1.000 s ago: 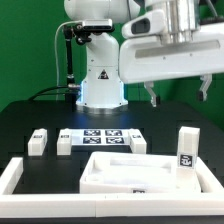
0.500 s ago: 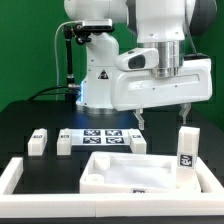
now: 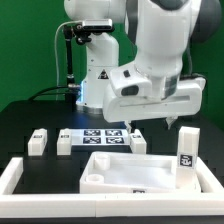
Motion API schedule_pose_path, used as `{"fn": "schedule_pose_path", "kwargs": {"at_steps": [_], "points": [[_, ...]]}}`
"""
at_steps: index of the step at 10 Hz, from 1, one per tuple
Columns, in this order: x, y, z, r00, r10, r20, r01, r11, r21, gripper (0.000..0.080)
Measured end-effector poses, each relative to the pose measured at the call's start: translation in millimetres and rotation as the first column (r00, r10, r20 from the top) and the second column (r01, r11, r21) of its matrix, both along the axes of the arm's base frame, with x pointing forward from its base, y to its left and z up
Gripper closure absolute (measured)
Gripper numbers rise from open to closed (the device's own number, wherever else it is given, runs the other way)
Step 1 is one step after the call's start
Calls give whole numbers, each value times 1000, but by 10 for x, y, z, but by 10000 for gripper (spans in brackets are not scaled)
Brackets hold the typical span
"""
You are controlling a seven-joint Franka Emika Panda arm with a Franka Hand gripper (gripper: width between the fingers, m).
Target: Assemble desk
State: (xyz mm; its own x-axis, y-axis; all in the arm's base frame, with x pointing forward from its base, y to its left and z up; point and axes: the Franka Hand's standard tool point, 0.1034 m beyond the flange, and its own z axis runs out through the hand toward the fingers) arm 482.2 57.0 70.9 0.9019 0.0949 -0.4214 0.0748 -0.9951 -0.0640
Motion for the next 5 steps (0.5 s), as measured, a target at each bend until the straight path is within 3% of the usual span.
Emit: {"fn": "schedule_pose_path", "kwargs": {"at_steps": [1, 2, 5], "points": [[-17, -28, -24, 992, -12, -127, 11, 1000, -9, 150], [68, -53, -51, 990, -19, -140, 18, 1000, -10, 150], [-78, -65, -67, 929, -16, -370, 11, 1000, -16, 150]]}}
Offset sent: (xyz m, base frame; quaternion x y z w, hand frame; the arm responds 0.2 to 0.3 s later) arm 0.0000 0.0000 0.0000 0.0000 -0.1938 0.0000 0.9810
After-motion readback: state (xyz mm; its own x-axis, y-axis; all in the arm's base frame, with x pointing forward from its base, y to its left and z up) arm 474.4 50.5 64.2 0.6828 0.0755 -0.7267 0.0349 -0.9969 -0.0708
